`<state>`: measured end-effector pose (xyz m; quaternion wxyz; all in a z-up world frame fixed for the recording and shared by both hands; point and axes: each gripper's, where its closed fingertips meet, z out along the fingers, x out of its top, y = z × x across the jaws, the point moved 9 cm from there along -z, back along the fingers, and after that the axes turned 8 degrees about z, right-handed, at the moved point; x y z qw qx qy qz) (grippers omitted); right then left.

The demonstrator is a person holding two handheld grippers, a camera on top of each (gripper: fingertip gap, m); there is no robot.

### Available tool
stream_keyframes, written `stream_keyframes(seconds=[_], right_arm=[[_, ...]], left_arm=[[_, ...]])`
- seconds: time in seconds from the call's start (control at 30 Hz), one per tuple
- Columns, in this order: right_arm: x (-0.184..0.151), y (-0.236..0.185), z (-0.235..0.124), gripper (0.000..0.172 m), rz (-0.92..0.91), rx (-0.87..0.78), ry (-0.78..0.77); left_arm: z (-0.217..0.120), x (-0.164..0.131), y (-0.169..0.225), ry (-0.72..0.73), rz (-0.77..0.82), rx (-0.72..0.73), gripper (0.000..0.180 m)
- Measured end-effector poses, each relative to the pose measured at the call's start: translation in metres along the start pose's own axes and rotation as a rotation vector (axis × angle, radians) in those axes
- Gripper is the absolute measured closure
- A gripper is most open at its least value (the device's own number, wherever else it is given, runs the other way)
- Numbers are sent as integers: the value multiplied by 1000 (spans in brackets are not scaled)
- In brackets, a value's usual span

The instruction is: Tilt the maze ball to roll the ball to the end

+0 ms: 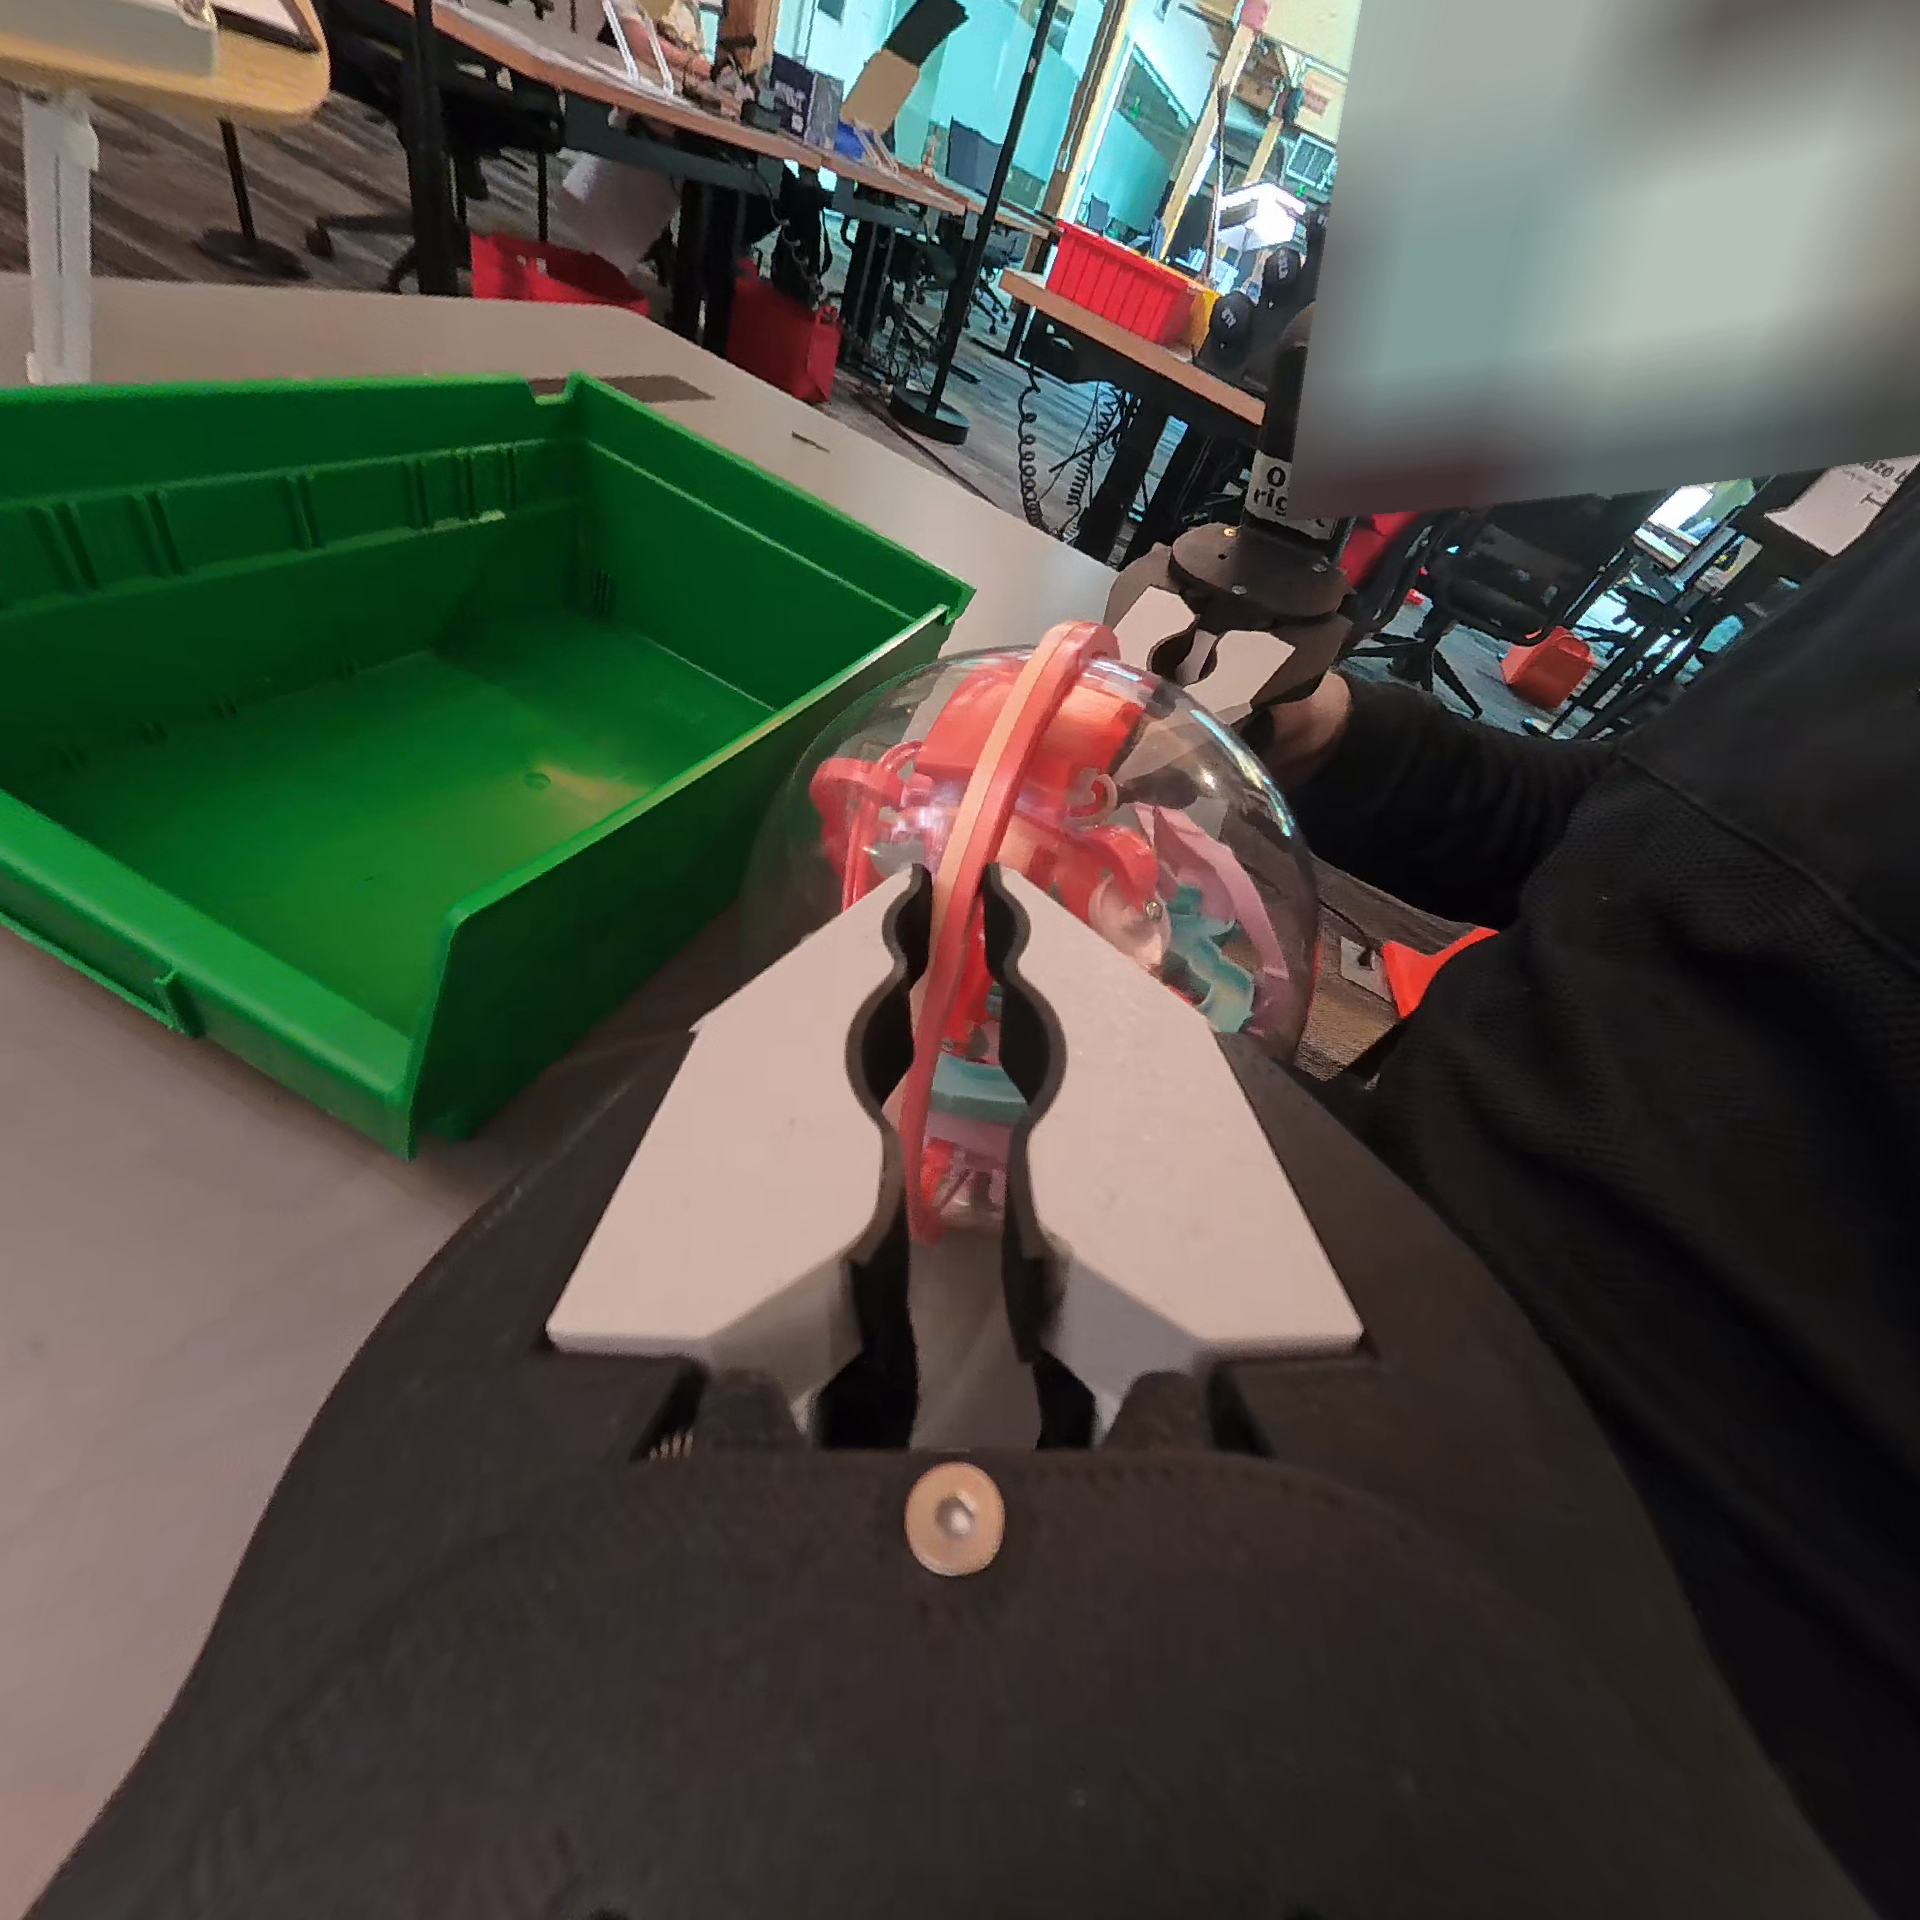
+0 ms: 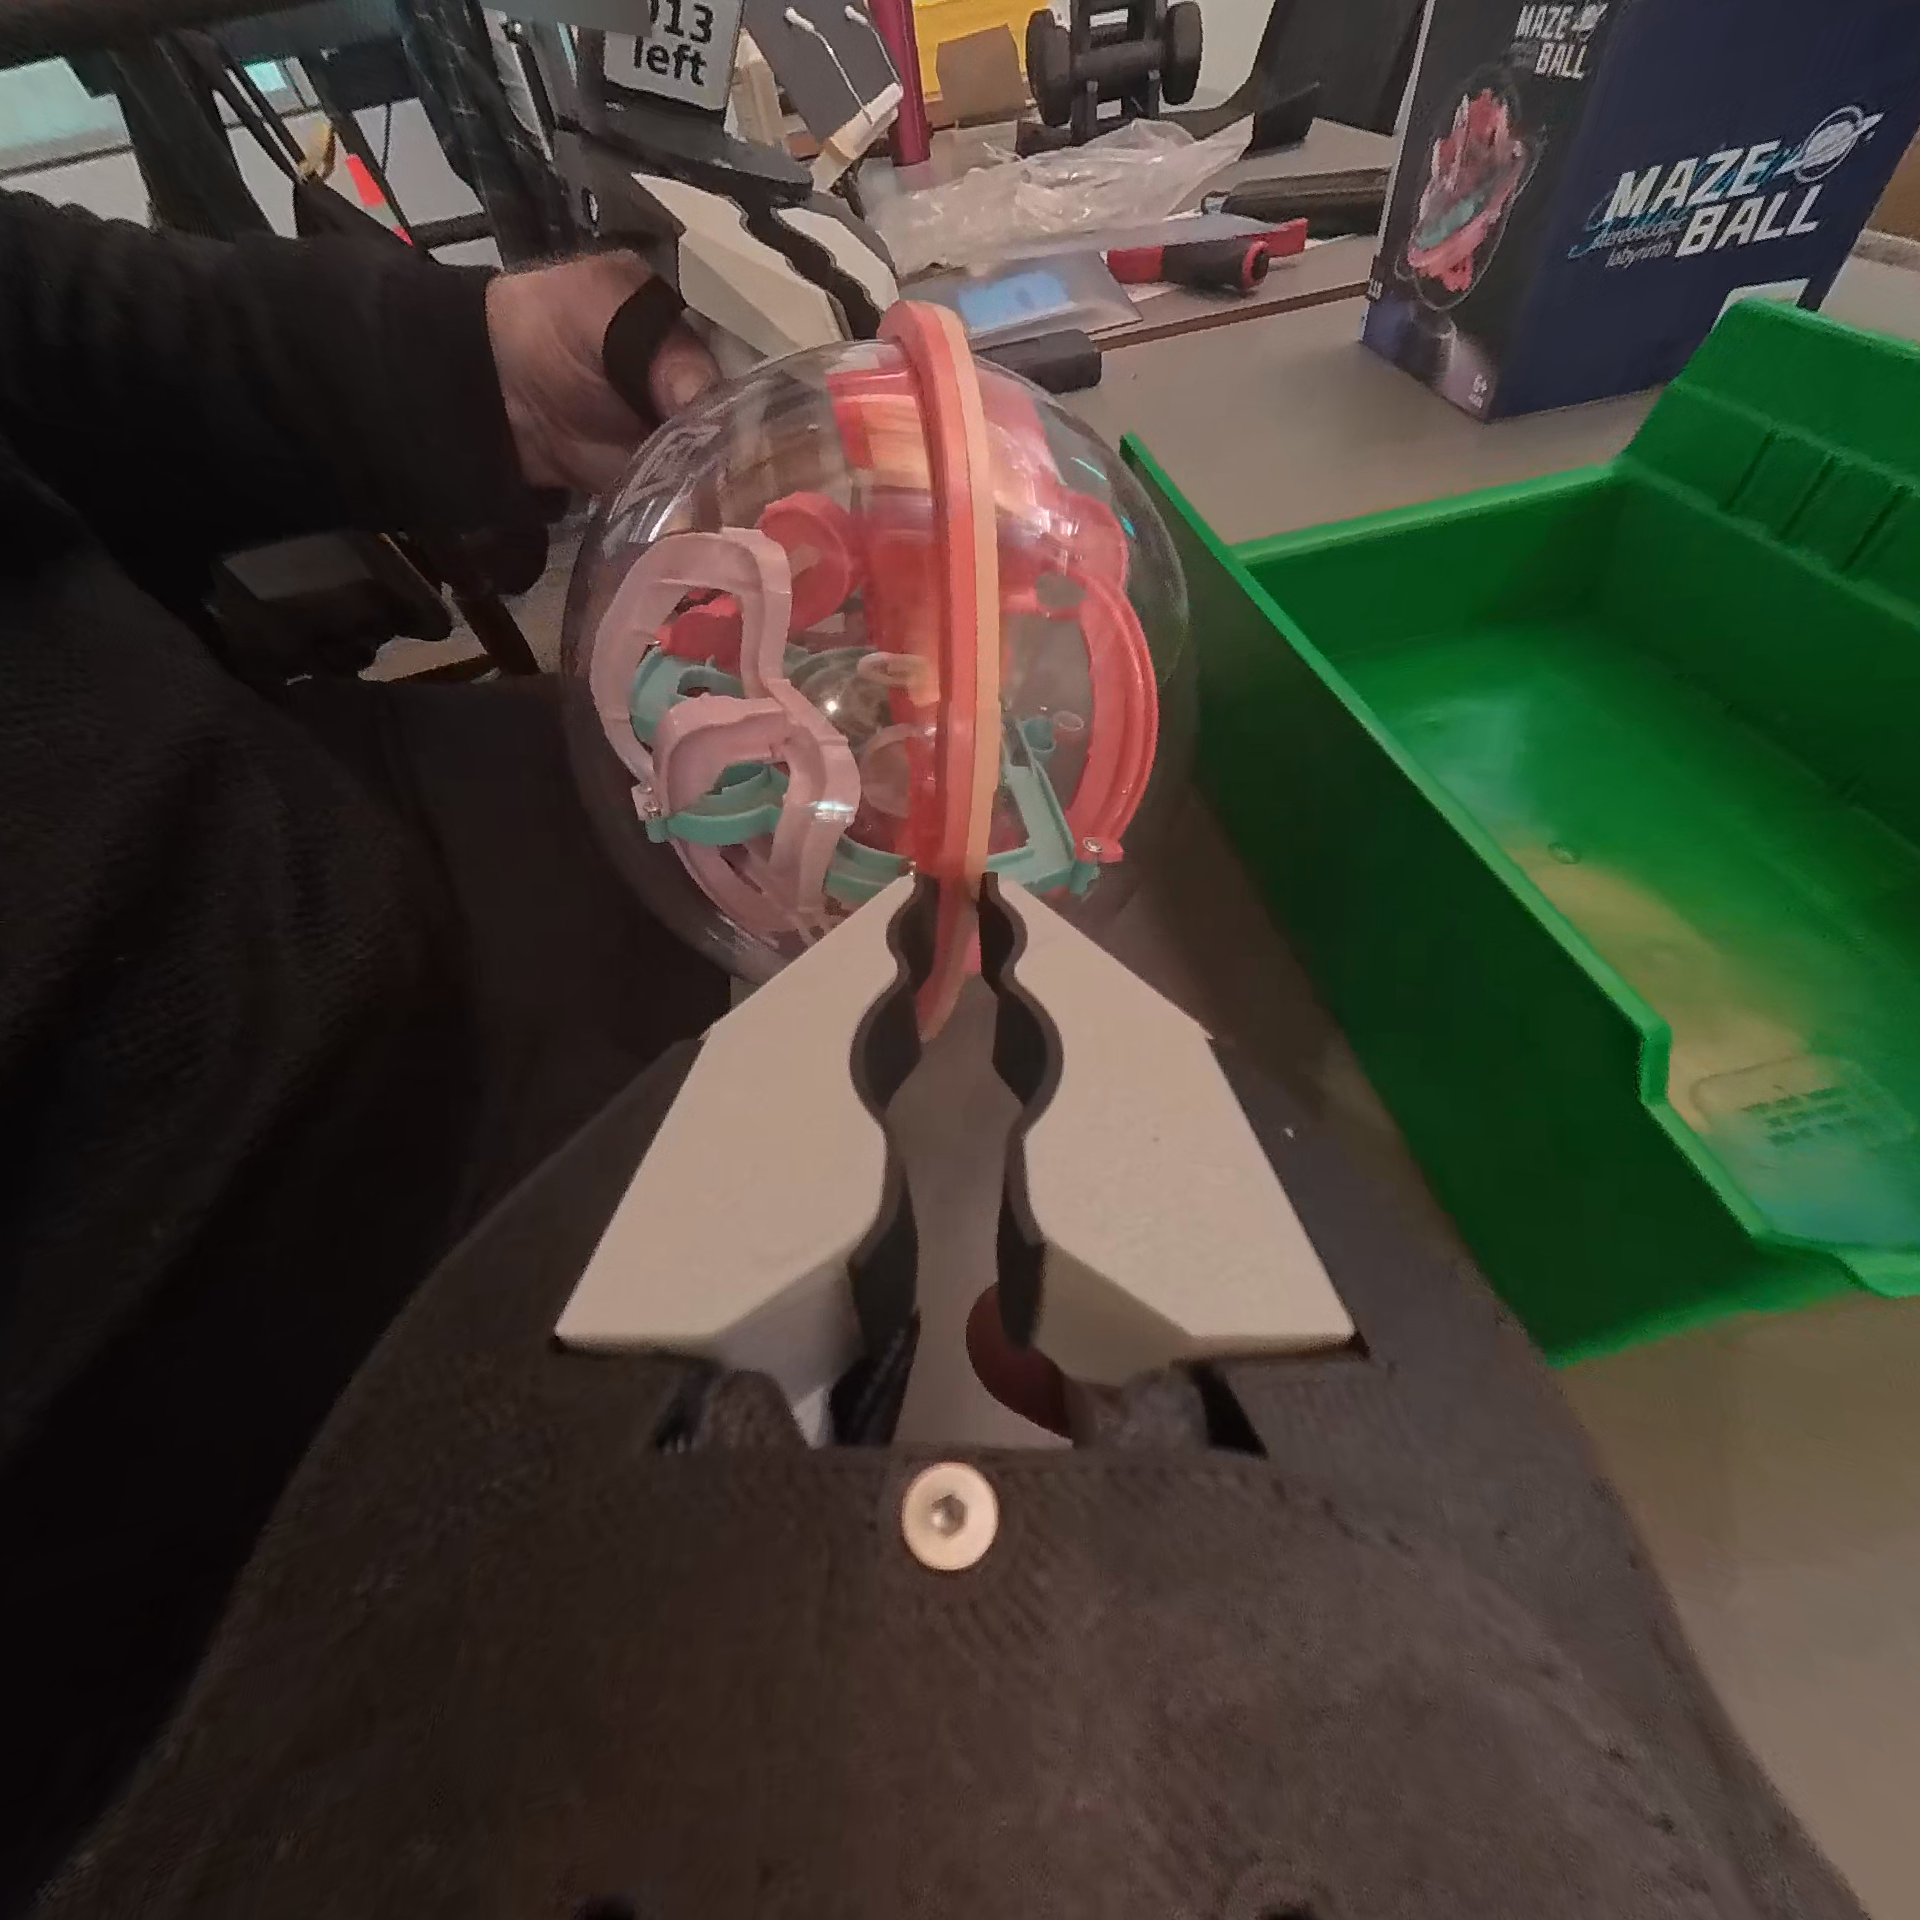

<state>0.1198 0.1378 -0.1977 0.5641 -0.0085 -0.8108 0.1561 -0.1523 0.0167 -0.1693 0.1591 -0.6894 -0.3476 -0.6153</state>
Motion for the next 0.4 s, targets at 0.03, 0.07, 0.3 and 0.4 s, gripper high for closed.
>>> stream_keyframes(seconds=[0.03, 0.07, 0.3, 0.4], right_arm=[[0, -1, 0, 165, -5, -1, -5], [1, -1, 0, 165, -14, -6, -8], [3, -2, -1, 166, -29, -31, 5], [4, -3, -2, 166, -39, -37, 11]], left_arm=[[0, 1, 1, 3, 6, 3, 172], [0, 1, 1, 5, 13, 7, 172], [-1, 1, 5, 5, 49, 26, 172], [-2, -1, 6, 11, 56, 37, 172]])
